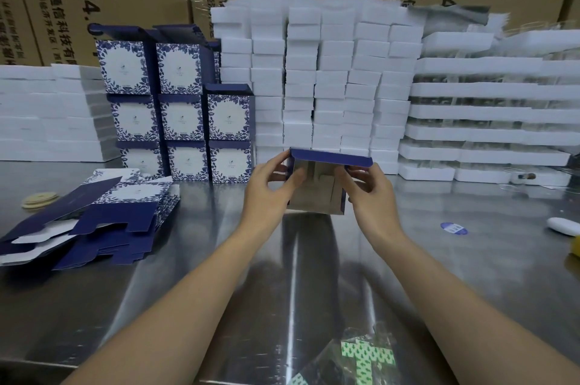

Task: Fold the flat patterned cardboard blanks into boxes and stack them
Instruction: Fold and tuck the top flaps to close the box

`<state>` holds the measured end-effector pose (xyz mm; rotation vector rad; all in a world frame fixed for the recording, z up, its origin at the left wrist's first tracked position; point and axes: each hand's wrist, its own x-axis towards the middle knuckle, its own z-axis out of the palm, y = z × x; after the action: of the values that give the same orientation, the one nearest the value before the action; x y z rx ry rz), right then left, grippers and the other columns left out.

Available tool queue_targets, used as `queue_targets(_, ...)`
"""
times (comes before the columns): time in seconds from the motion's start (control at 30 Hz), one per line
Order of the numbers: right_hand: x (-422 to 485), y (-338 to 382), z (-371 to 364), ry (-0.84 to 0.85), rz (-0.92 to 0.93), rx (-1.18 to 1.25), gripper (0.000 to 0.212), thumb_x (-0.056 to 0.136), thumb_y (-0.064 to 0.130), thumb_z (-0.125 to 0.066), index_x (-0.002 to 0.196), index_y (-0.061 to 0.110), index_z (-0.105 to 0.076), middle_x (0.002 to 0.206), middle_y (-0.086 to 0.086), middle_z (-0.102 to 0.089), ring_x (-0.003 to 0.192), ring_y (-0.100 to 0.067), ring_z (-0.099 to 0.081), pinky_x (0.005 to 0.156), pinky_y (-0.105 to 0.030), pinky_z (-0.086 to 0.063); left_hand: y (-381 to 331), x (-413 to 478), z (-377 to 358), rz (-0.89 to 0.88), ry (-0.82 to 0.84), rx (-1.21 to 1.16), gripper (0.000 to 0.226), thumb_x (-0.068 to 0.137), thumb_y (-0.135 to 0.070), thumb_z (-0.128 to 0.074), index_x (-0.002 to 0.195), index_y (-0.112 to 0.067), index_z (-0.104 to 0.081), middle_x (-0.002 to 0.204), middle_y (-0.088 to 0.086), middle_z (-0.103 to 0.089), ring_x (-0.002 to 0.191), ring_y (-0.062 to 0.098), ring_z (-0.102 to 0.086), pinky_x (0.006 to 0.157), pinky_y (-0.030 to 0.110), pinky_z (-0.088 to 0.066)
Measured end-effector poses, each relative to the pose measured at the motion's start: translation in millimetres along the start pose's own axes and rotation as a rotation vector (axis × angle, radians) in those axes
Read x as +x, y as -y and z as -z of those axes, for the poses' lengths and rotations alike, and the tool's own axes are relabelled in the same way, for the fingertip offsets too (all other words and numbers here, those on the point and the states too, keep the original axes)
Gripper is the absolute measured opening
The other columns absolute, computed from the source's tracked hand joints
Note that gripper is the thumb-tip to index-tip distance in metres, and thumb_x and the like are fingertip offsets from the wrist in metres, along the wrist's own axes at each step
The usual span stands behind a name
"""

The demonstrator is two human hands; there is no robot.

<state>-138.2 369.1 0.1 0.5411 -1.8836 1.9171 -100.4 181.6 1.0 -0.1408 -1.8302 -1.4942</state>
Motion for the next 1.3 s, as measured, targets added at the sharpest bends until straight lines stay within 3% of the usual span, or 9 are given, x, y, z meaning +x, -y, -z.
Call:
queue_targets(0.13, 0, 4, 4, -0.028, 0.070, -0.022, 0.014, 0.098, 0.041, -0.074, 0.109, 0.033, -0.075, 0.106, 0.014, -0.076, 0.099, -0.003, -0.069, 0.066, -0.012, -0.053, -3, 1, 5, 0.037, -0.012, -0.059, 0.023, 0.097, -0.035, -0.077, 0.120, -0.036, -0.078, 0.102, -0.011, -0.080, 0.088, -0.001, -0.070, 0.074, 0.026, -0.057)
queue_targets(0.27, 8, 4, 12, -0.089, 0.017, -0.048, 0.017, 0.101, 0.045, -0.066, 0.096, 0.033, -0.078, 0.087, 0.023, -0.073, 0.081, -0.003, -0.065, 0.078, -0.029, -0.052, -7, 5, 10, 0.074, -0.058, -0.151, 0.008, 0.101, -0.035, -0.072, 0.099, -0.037, -0.080, 0.096, -0.019, -0.079, 0.084, -0.004, -0.067, 0.071, 0.012, -0.050)
queue_targets(0.4, 13, 7, 18, -0.132, -0.104, 0.077, 0.051, 0.105, 0.038, -0.061, 0.082, -0.005, -0.048, 0.078, -0.015, -0.034, 0.074, -0.025, -0.029, 0.072, -0.040, -0.030, -5, 14, 18, 0.290, -0.137, -0.298, 0.018, 0.102, -0.032, -0.069, 0.098, -0.016, -0.077, 0.094, 0.003, -0.070, 0.087, 0.017, -0.062, 0.078, 0.033, -0.050)
queue_targets(0.53, 20, 9, 23, -0.123, -0.433, 0.368, 0.021, 0.104, 0.031, -0.066, 0.098, 0.012, -0.072, 0.088, 0.004, -0.074, 0.083, -0.016, -0.066, 0.068, -0.027, -0.056, -5, 20, 25, 0.647, -0.177, -0.604, 0.015, 0.100, -0.029, -0.071, 0.109, -0.016, -0.070, 0.097, 0.004, -0.075, 0.085, 0.018, -0.068, 0.070, 0.029, -0.054)
queue_targets(0.67, 21, 5, 22, -0.068, -0.523, 0.480, 0.023, 0.102, 0.029, -0.070, 0.119, 0.014, -0.073, 0.115, -0.001, -0.079, 0.104, -0.016, -0.073, 0.080, -0.030, -0.061, -2, 21, 25, 0.766, -0.136, -0.689, 0.012, 0.101, -0.027, -0.069, 0.104, -0.015, -0.068, 0.091, 0.004, -0.075, 0.085, 0.018, -0.068, 0.074, 0.029, -0.054)
queue_targets(0.8, 17, 10, 21, -0.230, -0.236, 0.161, 0.017, 0.099, 0.043, -0.072, 0.098, 0.026, -0.069, 0.091, 0.007, -0.071, 0.078, -0.005, -0.065, 0.065, -0.030, -0.056, -3, 22, 27, 0.675, -0.159, -0.647, 0.018, 0.097, -0.032, -0.074, 0.108, -0.019, -0.069, 0.097, 0.004, -0.076, 0.090, 0.020, -0.069, 0.075, 0.032, -0.056)
queue_targets(0.93, 4, 20, 14, -0.355, 0.445, -0.470, 0.017, 0.096, 0.036, -0.072, 0.090, 0.026, -0.059, 0.088, 0.006, -0.055, 0.083, -0.014, -0.052, 0.075, -0.038, -0.047, -4, 20, 24, 0.625, -0.156, -0.590, 0.020, 0.096, -0.032, -0.074, 0.110, -0.019, -0.070, 0.095, 0.002, -0.076, 0.085, 0.019, -0.068, 0.061, 0.030, -0.056)
queue_targets(1.07, -13, 36, -2, -0.250, 0.940, -0.724, 0.023, 0.095, 0.028, -0.074, 0.075, 0.016, -0.067, 0.081, -0.001, -0.055, 0.078, -0.025, -0.052, 0.071, -0.039, -0.041, -6, 16, 19, 0.594, -0.152, -0.563, 0.020, 0.095, -0.032, -0.075, 0.109, -0.018, -0.071, 0.083, -0.001, -0.075, 0.076, 0.016, -0.068, 0.054, 0.025, -0.055)
queue_targets(1.3, -34, 34, -26, 0.222, 0.582, -0.745, 0.024, 0.104, 0.025, -0.052, 0.118, 0.022, -0.071, 0.106, 0.004, -0.068, 0.101, -0.022, -0.064, 0.082, -0.042, -0.055, -11, 10, 16, 0.472, 0.034, -0.472, 0.024, 0.082, -0.039, -0.073, 0.093, -0.017, -0.073, 0.076, -0.001, -0.071, 0.048, 0.007, -0.059, 0.051, 0.023, -0.051)
